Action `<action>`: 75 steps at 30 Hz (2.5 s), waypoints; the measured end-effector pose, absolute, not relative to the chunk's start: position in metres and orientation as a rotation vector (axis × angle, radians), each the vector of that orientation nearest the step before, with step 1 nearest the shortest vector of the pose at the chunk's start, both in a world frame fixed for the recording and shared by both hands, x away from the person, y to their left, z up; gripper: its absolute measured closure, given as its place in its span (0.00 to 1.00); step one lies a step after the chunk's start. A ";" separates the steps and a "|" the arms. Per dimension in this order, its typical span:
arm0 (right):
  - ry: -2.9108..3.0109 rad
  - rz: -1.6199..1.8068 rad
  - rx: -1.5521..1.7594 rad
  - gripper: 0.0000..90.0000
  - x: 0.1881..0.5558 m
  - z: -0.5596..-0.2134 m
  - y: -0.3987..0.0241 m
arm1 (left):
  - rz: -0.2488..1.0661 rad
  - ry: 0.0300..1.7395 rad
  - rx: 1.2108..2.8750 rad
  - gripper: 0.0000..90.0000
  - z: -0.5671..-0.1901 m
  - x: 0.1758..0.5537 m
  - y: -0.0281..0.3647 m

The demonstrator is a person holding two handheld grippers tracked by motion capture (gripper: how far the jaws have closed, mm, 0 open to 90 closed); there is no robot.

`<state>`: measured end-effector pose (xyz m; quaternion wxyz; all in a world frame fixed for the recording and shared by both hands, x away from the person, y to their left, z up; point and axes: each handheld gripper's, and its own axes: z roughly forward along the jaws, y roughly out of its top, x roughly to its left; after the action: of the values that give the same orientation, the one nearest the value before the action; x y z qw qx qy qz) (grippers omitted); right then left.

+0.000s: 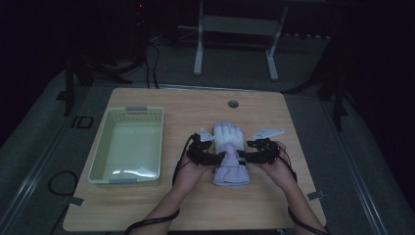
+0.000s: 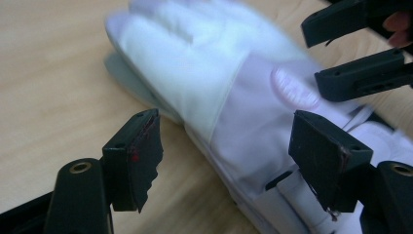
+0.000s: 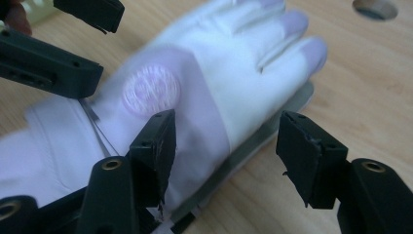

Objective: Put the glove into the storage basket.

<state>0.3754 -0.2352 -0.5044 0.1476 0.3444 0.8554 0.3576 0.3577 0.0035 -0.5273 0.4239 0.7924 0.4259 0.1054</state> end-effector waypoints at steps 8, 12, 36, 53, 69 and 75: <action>2.519 0.949 1.046 0.42 0.377 -0.529 -0.230 | 0.164 1.131 2.069 0.29 -0.549 0.369 -0.002; 2.554 0.924 1.103 0.40 0.383 -0.534 -0.229 | 0.105 1.138 2.072 0.29 -0.553 0.374 -0.003; 2.566 1.038 1.108 0.90 0.374 -0.513 -0.230 | -0.108 0.996 2.067 0.86 -0.525 0.379 0.002; 2.526 1.080 1.011 0.91 0.355 -0.467 -0.203 | -0.070 0.928 2.094 0.86 -0.477 0.366 0.035; 2.547 1.170 0.900 0.91 0.349 -0.441 -0.171 | -0.014 0.907 2.116 0.86 -0.445 0.354 0.074; 2.538 1.192 0.875 0.91 0.350 -0.431 -0.155 | 0.008 0.914 2.121 0.86 -0.432 0.353 0.092</action>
<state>0.3505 -0.1548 -0.4313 0.1022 0.2963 0.8596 0.4036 0.3529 0.0918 -0.4315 0.4041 0.8400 0.3621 0.0032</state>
